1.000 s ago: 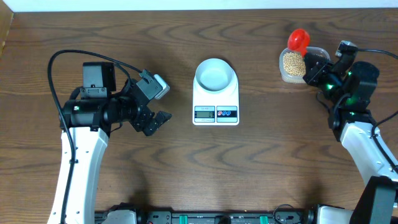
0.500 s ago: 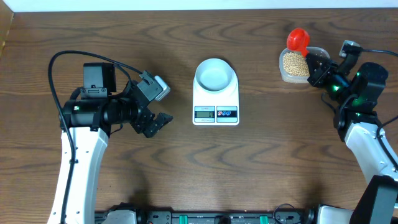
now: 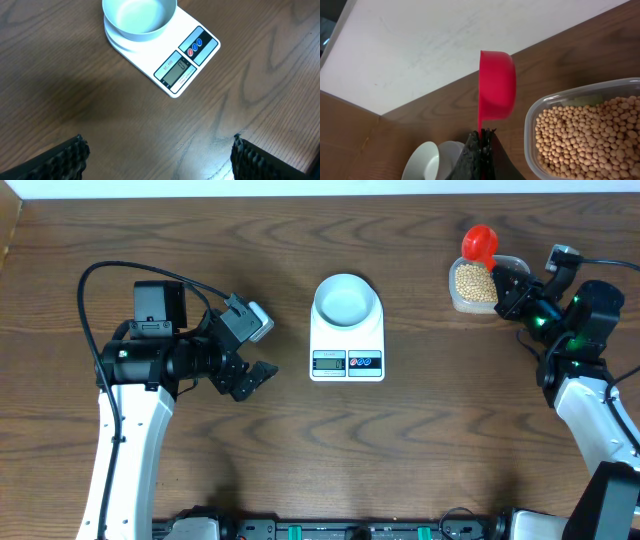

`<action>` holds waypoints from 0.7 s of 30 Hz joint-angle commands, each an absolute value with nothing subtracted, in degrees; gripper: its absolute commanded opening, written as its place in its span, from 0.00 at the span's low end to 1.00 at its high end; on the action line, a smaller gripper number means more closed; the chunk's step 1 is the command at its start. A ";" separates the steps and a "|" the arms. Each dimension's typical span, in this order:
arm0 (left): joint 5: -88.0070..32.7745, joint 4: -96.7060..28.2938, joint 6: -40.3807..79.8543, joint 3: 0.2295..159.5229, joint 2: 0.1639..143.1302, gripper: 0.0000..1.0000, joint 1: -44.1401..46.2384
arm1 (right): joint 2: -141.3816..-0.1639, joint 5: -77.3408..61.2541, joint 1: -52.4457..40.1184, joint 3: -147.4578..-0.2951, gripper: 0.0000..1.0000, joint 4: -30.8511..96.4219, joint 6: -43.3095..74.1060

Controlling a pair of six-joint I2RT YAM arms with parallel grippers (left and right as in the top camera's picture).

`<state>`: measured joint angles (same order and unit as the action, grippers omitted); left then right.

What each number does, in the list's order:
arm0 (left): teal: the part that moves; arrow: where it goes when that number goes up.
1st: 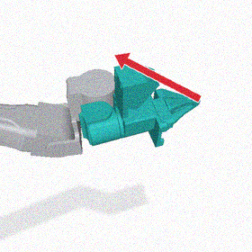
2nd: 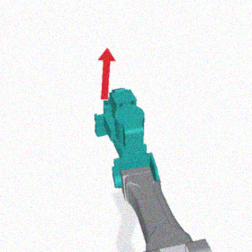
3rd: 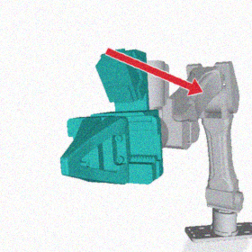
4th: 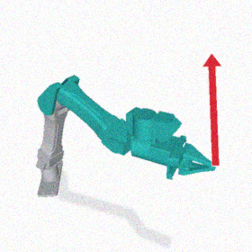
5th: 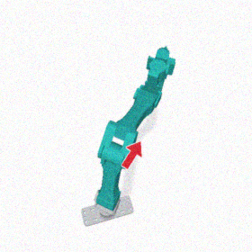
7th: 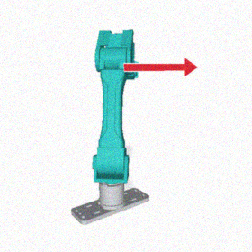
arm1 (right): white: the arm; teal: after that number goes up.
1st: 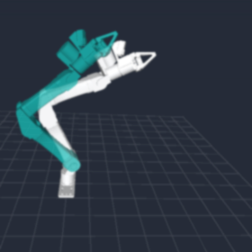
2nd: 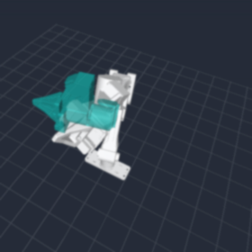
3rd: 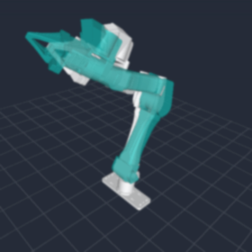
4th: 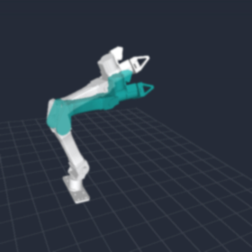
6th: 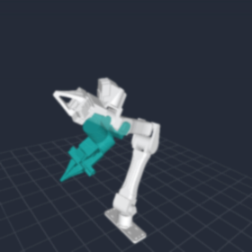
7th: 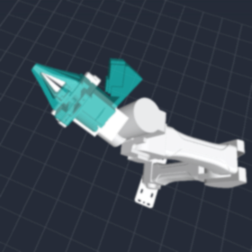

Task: Scoop item into bowl and weigh 50g on scale
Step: 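Lower the red scoop with the right gripper into the soybean tub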

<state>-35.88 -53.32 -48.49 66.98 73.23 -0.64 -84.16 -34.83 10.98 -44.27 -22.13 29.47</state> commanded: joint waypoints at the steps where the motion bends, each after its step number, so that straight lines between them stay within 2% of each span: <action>1: -36.47 -53.25 -49.45 68.27 72.86 0.93 -0.93 | -83.59 -34.06 11.09 -45.10 0.01 -22.81 28.62; 8: -36.47 -53.25 -49.45 68.27 72.86 0.93 -0.95 | -83.59 -34.06 10.98 -45.10 0.01 -23.51 28.60; 12: -36.47 -53.28 -49.45 68.27 72.86 0.93 -0.95 | -83.59 -40.93 9.61 -45.10 0.01 -20.69 21.56; 17: -36.47 -53.28 -49.45 68.27 72.86 0.93 -0.95 | -83.57 -45.41 9.17 -46.44 0.01 -8.58 11.49; 21: -36.47 -53.28 -49.45 68.27 72.86 0.93 -0.95 | -83.57 -43.88 9.13 -54.74 0.01 5.48 3.18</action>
<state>-35.88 -53.28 -48.49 66.98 73.23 -0.64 -84.09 -43.38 9.50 -48.27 0.60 12.12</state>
